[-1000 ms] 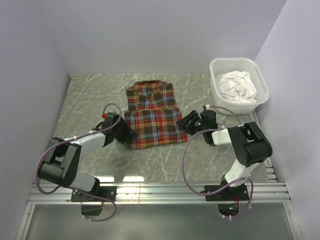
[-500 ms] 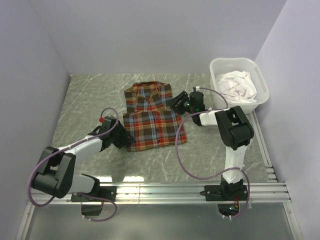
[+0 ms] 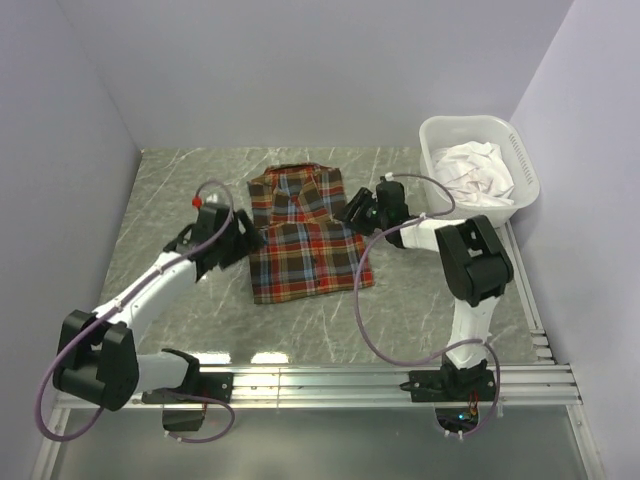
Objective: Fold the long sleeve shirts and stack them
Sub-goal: Fold the shirt
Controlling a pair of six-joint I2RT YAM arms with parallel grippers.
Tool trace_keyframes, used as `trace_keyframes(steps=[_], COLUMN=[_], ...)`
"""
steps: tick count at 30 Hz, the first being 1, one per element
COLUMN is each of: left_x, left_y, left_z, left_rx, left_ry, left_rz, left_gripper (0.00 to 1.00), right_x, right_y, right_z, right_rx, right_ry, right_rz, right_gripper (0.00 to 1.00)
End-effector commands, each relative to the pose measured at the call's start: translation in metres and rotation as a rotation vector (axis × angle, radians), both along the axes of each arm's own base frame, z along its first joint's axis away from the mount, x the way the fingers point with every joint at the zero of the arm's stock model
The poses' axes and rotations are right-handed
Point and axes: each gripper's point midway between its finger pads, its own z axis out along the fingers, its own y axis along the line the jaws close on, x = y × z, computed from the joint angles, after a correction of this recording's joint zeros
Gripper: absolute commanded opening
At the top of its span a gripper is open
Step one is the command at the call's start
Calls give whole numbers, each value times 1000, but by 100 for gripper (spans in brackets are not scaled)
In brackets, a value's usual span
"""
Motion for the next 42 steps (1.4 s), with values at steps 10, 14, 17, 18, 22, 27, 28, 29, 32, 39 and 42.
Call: trace_keyframes(steps=[10,14,17,18,22,27,28,29,32,39,42], left_x=[161,209,224,226,223,188,182,165,119,22,-12], left_y=[-12,-26,-27,-28,-12,19,28,32,47,62,58], left_z=[53,23,10,-5,-40,-84,-88,-96,-116,-98,-90], left_rx=[231,279,313,322,328,248,236,215,163,12,-62], left_ry=[-172,-141,-132,-109,-26,127,147,189,311,318,293], left_rz=[-23,-73,-92,-99,-64,75,104,144,243,383,386], left_gripper=[69,67,67,66,65,61,60,59,55,56,59], right_x=[-125,-159,-172,-175,-177,-169,-166,-163,-146,-68,-36], right_y=[64,79,79,79,60,21,8,-1,-25,-49,-46], right_z=[60,42,23,18,-9,-38,-41,-47,-46,-17,-3], right_rx=[-357,-429,-515,-530,-632,-805,-857,-893,-965,-1054,-1024], right_ry=[-103,-78,-47,-35,55,170,193,215,240,155,98], right_rz=[494,600,639,647,634,647,631,627,605,494,444], right_gripper=[57,57,57,57,57,57,57,57,57,58,58])
